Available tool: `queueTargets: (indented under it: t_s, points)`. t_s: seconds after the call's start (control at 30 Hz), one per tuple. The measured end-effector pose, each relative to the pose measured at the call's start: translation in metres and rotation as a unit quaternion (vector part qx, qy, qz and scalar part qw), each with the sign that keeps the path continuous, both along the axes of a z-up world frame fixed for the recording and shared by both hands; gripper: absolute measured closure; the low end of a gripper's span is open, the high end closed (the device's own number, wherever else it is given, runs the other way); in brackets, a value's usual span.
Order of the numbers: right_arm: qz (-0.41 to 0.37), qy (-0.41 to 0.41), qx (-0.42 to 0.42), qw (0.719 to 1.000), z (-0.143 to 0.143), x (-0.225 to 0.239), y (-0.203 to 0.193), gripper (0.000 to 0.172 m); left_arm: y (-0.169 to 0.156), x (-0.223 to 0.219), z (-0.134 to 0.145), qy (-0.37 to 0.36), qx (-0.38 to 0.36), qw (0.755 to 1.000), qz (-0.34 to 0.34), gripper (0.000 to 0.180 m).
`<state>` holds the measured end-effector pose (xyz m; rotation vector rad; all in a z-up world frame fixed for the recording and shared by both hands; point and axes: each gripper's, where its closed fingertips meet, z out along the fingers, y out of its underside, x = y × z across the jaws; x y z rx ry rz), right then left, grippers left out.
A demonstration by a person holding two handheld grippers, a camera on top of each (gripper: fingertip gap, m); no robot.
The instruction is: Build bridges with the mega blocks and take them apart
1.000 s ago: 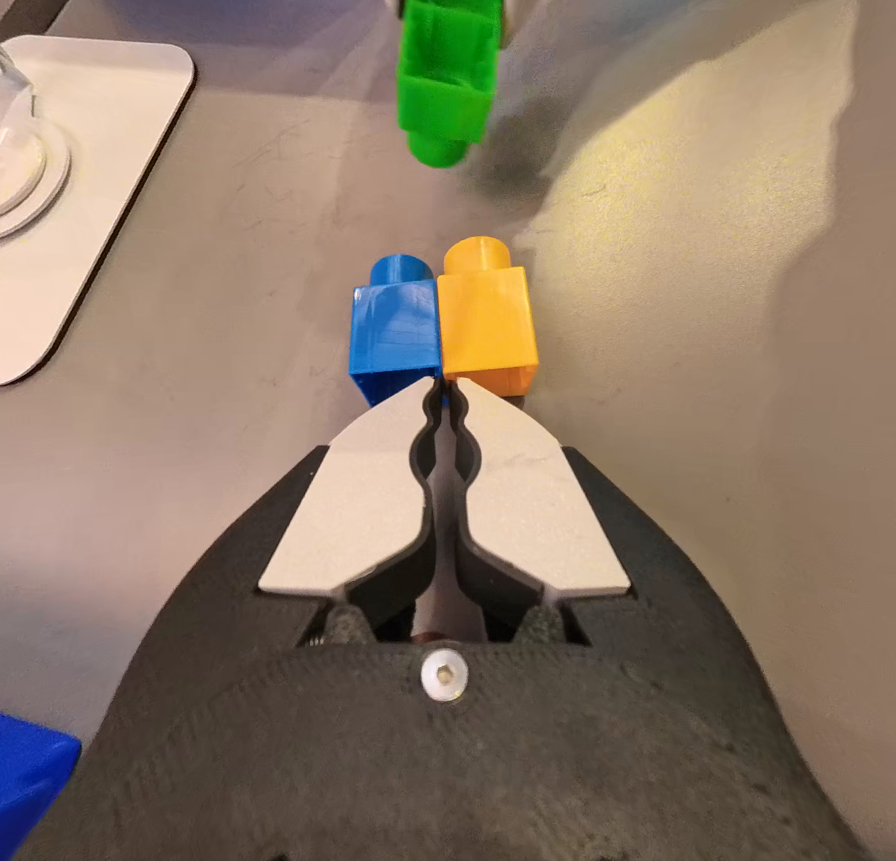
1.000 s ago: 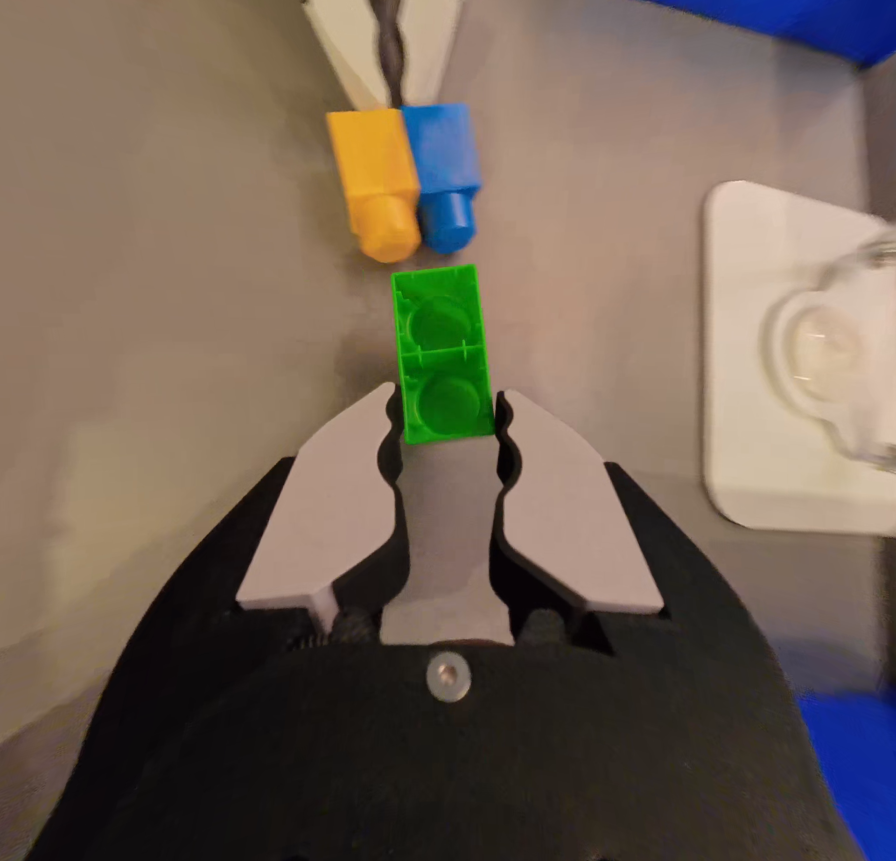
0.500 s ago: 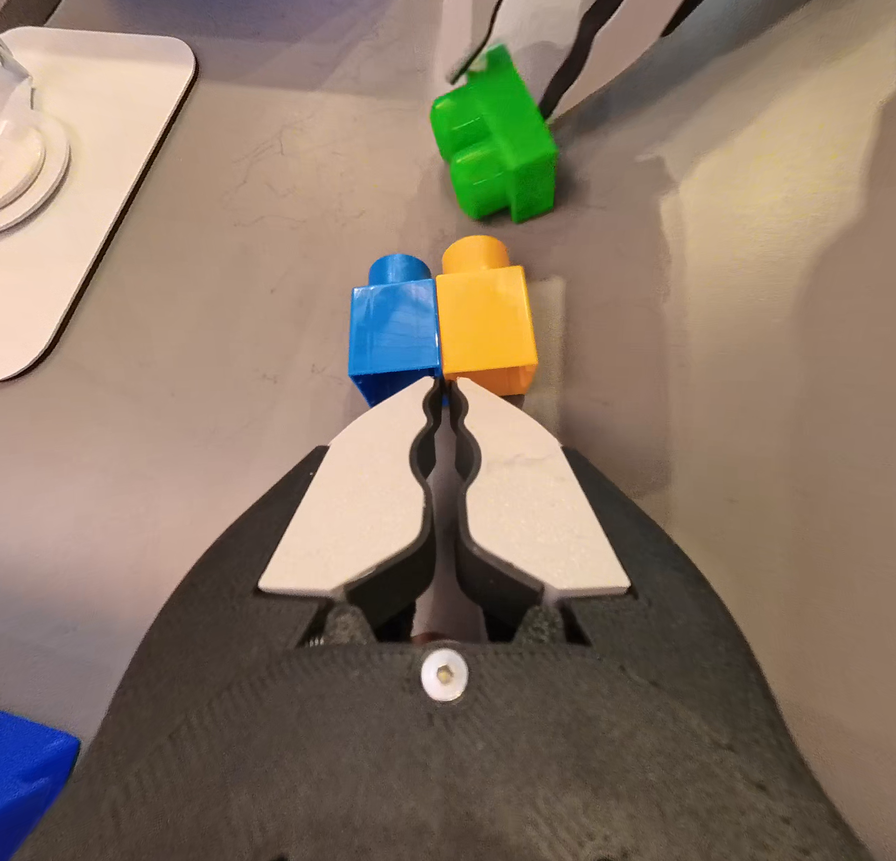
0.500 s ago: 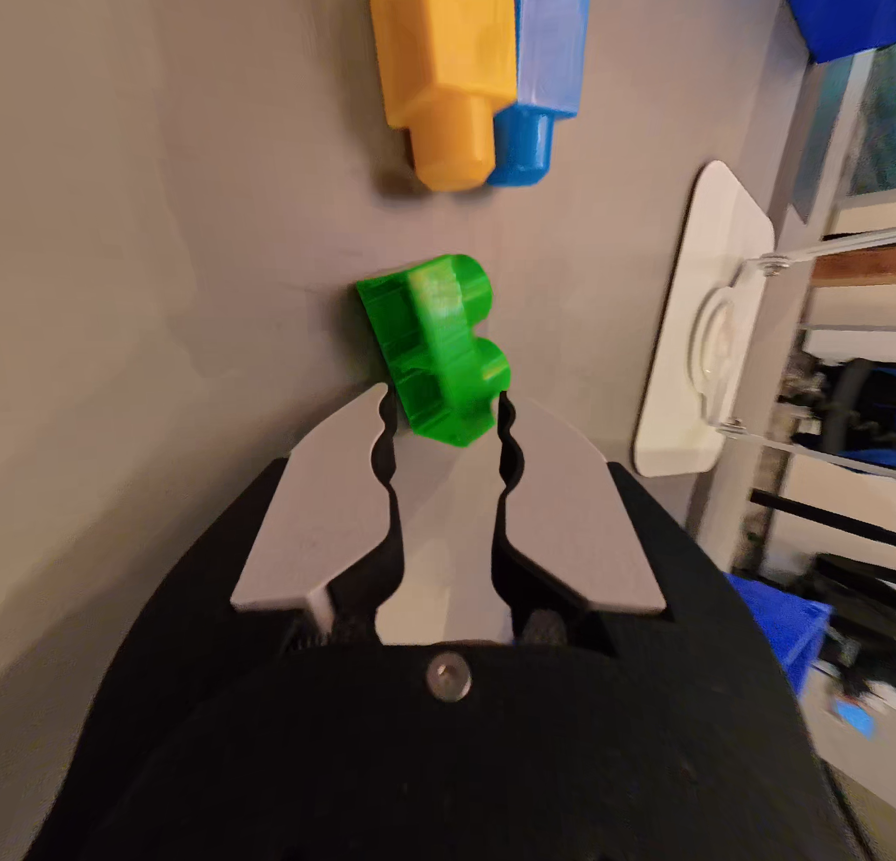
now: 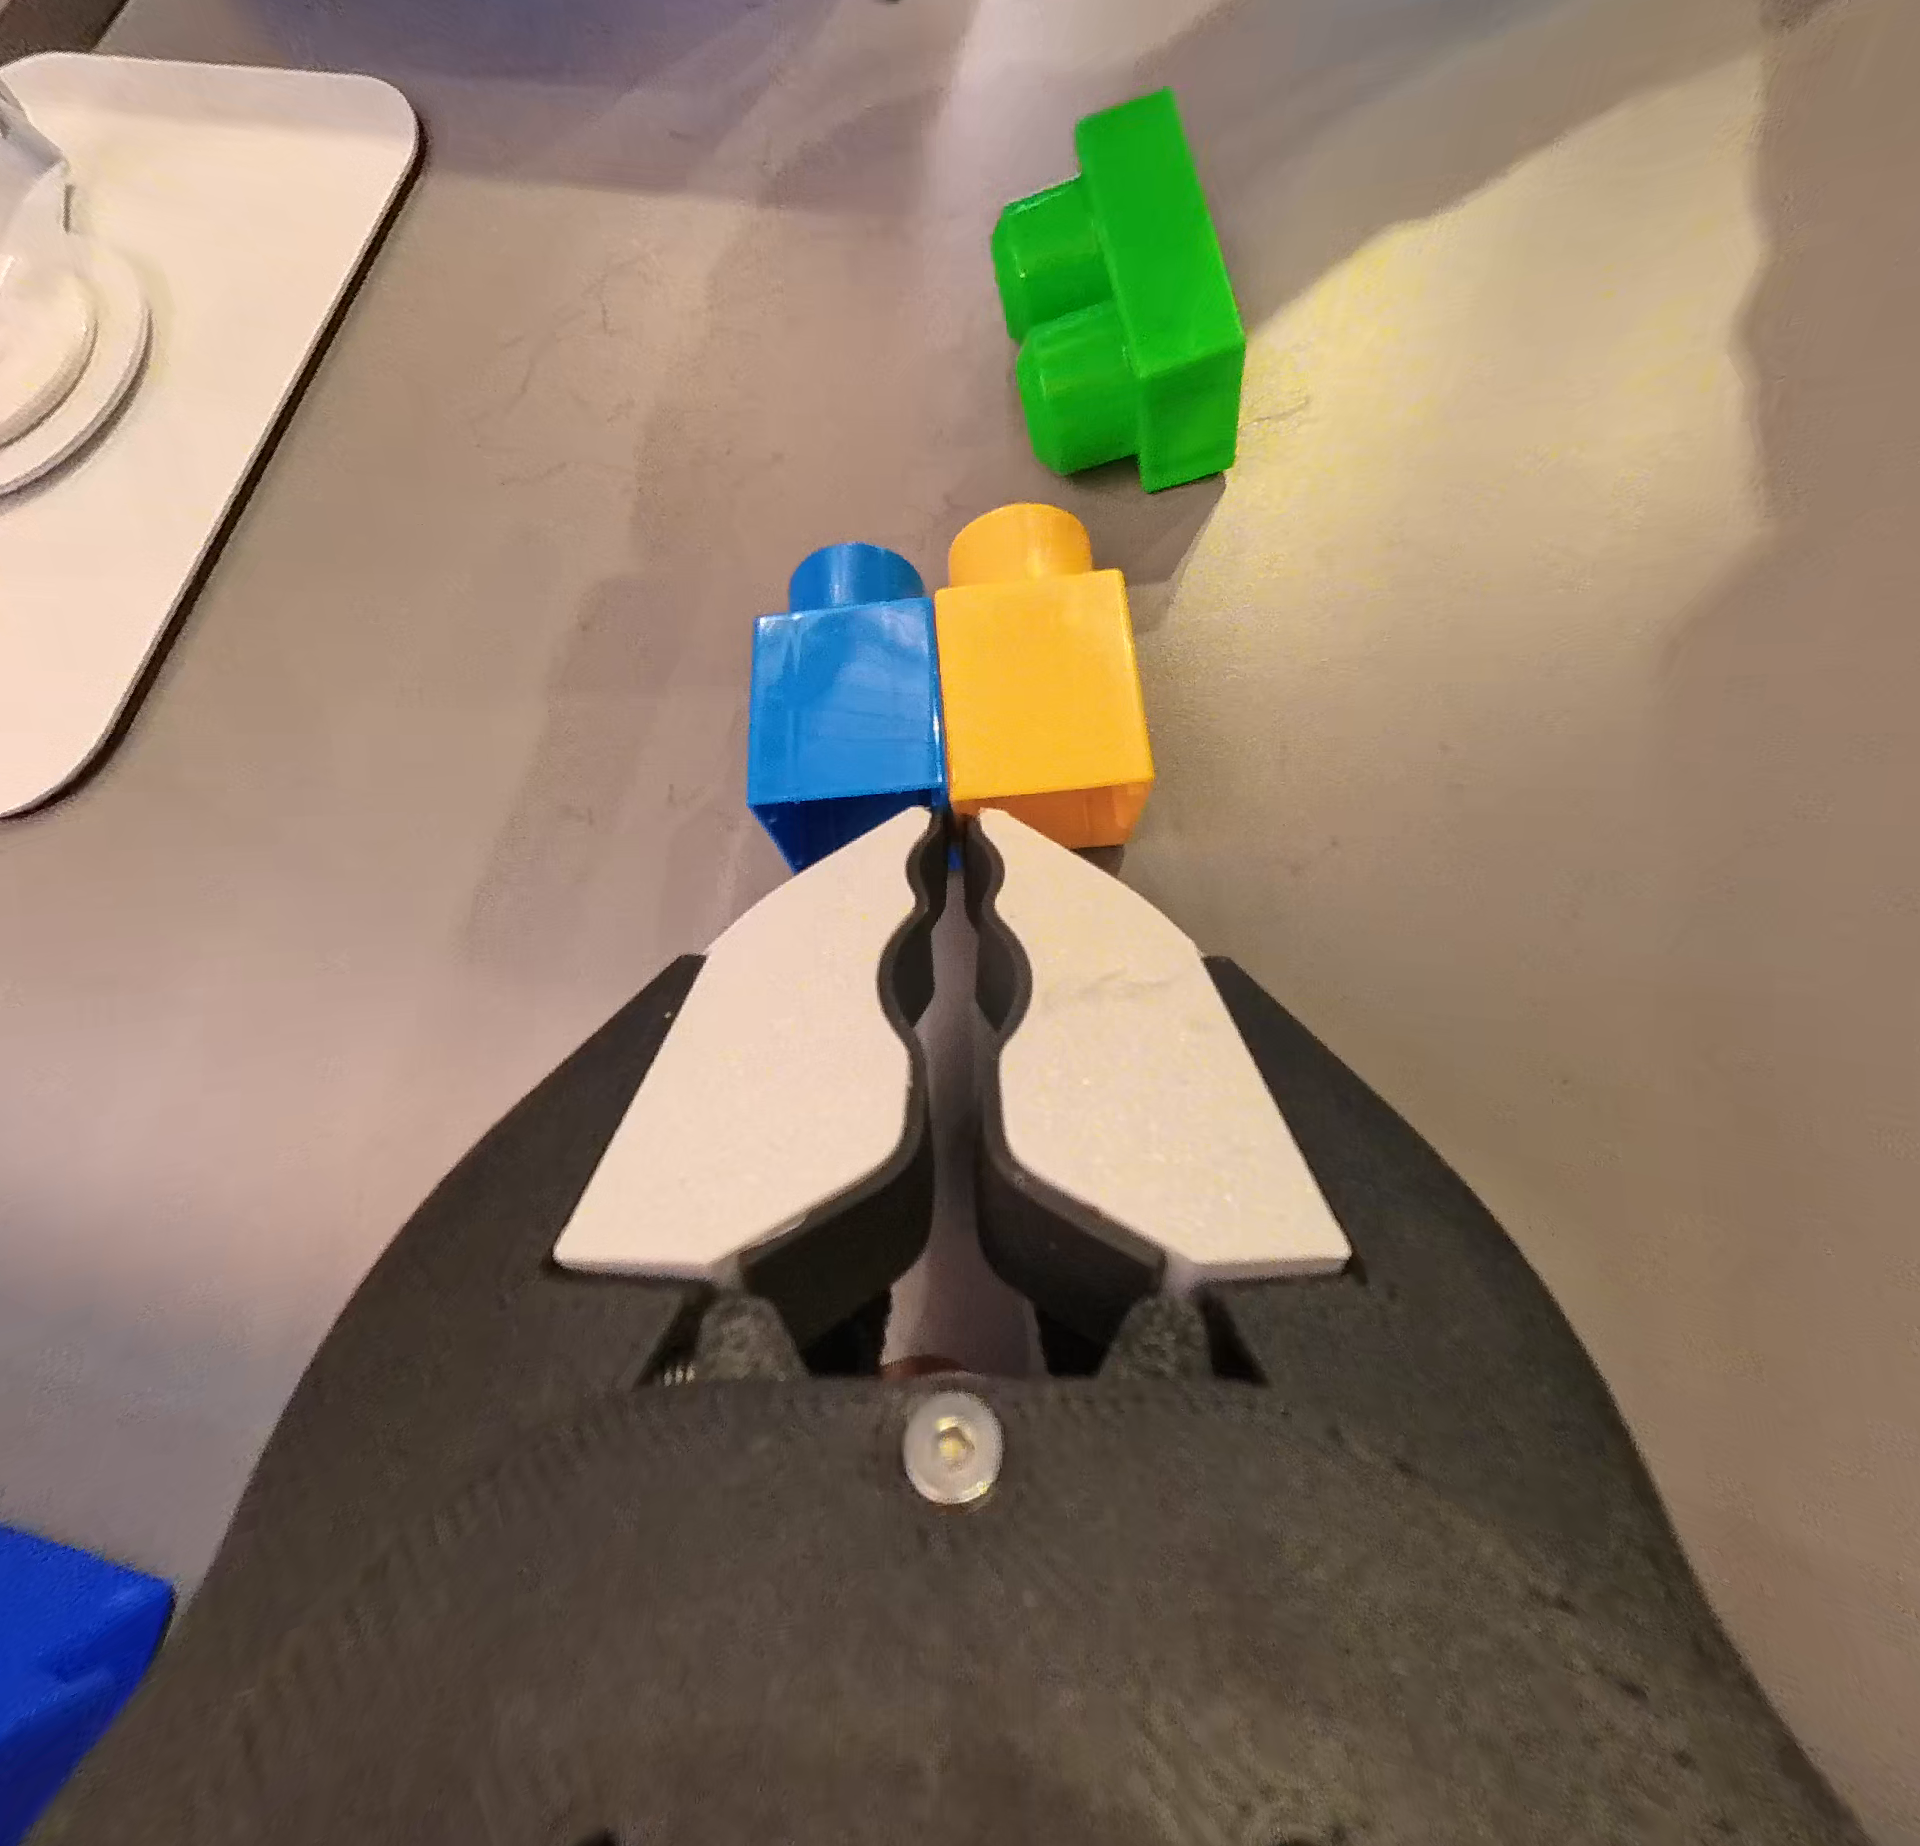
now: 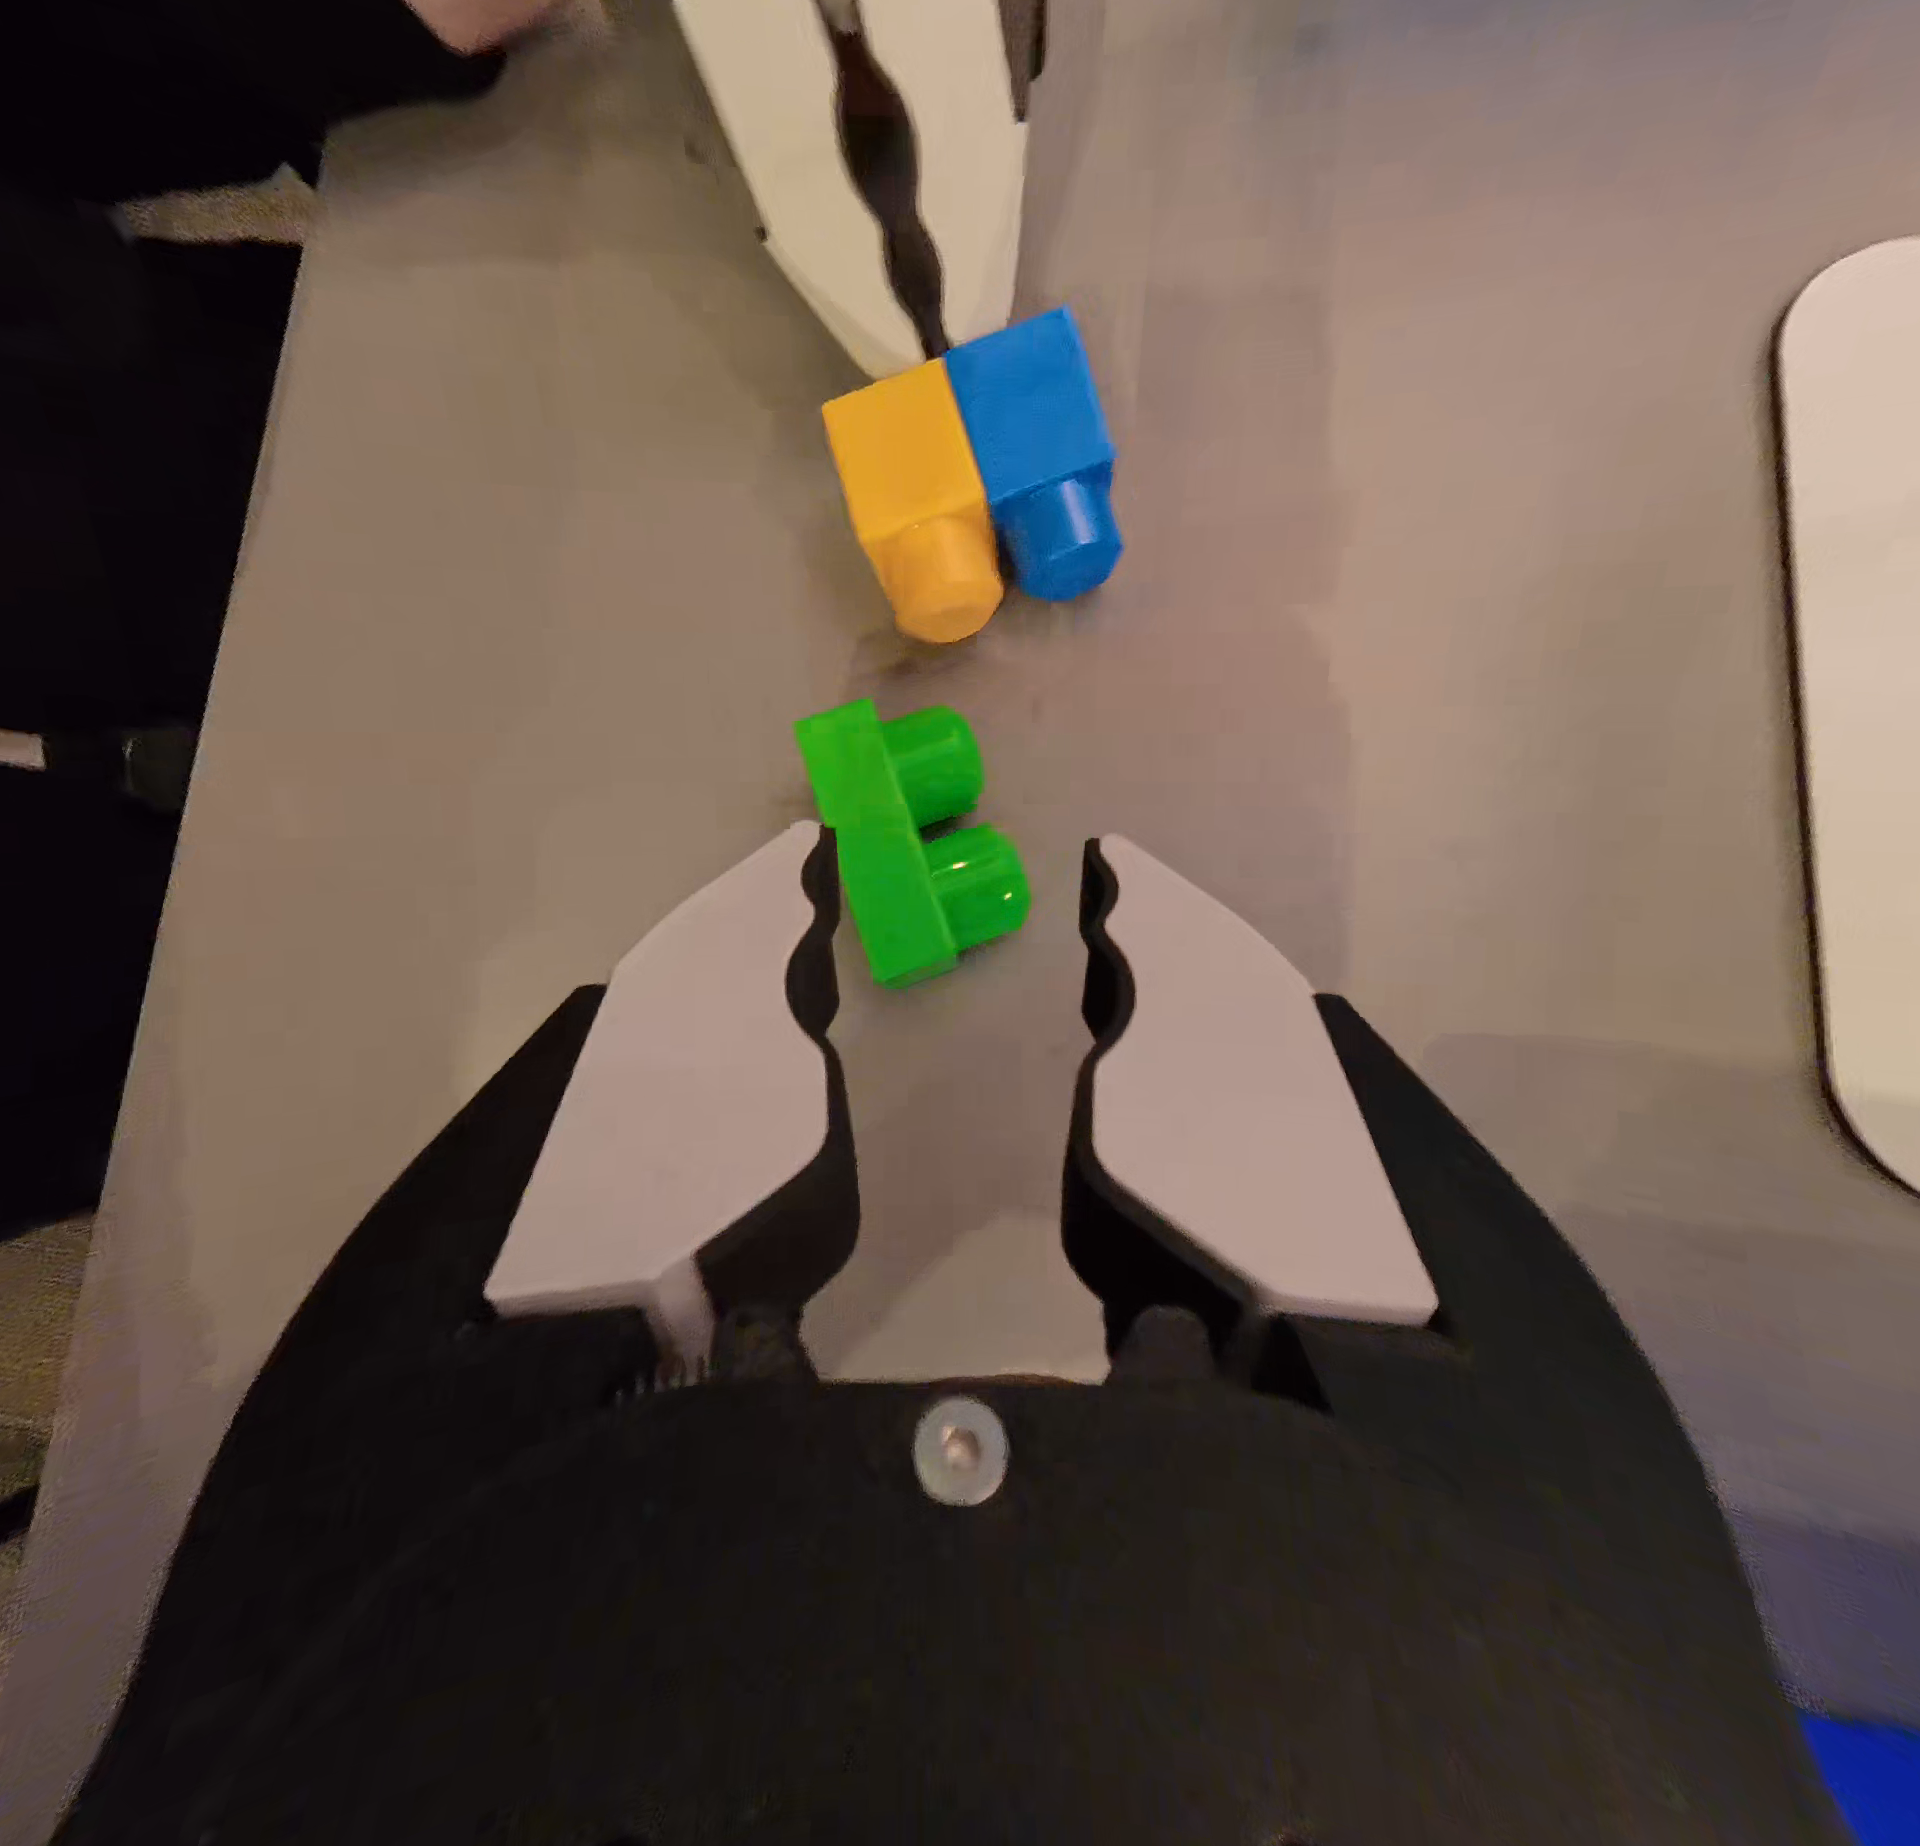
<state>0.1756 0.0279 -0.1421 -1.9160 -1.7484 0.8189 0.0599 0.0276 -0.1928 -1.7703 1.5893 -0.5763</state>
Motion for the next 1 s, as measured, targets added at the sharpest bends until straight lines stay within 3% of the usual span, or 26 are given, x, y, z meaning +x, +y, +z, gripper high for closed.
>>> queueTargets:
  t_s: [0.23,0.77,1.0]
  points:
    - [0.023,-0.041,-0.025,0.999,-0.034,-0.007,-0.006,0.130,0.001,-0.001,0.000,-0.002,-0.001,1.000,0.002,0.178]
    - [0.012,-0.002,0.075,0.997,-0.029,0.000,-0.039,0.155,0.003,0.000,-0.001,0.000,0.003,1.000,0.004,0.178]
    - [0.019,0.017,0.030,0.999,-0.028,0.000,-0.050,0.138,0.003,0.000,-0.001,0.002,0.004,1.000,0.007,0.178]
